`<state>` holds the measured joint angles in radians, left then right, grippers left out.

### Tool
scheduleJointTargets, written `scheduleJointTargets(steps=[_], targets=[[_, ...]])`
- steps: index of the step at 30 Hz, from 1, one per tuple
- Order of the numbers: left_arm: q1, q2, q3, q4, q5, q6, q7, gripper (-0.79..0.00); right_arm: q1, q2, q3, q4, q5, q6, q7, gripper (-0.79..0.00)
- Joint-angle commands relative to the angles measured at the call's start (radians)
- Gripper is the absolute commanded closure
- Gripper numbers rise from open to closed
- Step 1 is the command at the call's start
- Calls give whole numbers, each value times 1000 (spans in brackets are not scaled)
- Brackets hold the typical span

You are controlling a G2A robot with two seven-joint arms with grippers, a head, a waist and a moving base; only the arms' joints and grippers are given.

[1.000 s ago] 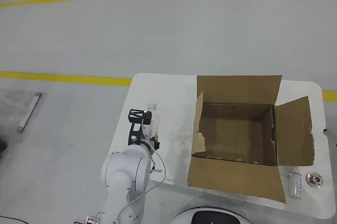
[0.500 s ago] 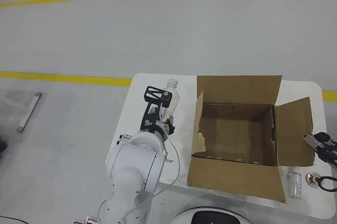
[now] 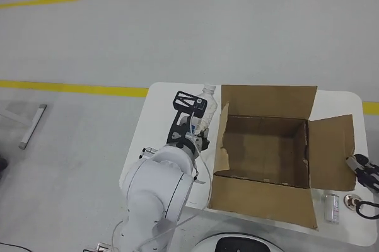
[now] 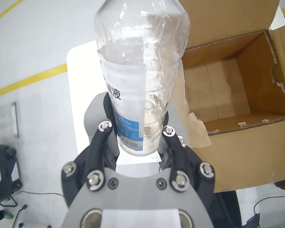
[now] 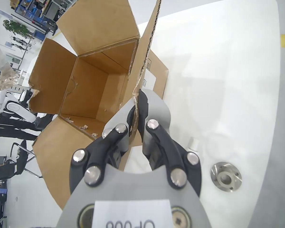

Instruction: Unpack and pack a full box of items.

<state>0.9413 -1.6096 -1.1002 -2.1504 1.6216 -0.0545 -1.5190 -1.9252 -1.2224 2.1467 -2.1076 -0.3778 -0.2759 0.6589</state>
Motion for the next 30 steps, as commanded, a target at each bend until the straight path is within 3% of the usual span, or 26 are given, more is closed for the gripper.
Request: scheduleJointTargets(steps=[1,6,9,14,19,22,30], targets=[[0,0,0,0,0,0,0,0,0,0,0,0,0,0,0,0],[0,0,0,0,0,0,0,0,1,0,0,0,0,1,-4,0],[14,0,4,7,-13,-1,65,0,7,1,-18,-3,-15,3,-19,0],[-52,-14,46,46,-84,31,153,0,4,2,-56,-15,-43,4,-19,0],[-161,-38,92,143,-241,88,176,0,-12,2,-83,-37,-53,11,-34,0],[-188,-46,117,214,-279,105,164,0,-15,2,-88,-41,-57,16,-37,0],[-161,-56,123,359,-426,156,152,0,-34,4,-71,-43,-41,27,-49,0]])
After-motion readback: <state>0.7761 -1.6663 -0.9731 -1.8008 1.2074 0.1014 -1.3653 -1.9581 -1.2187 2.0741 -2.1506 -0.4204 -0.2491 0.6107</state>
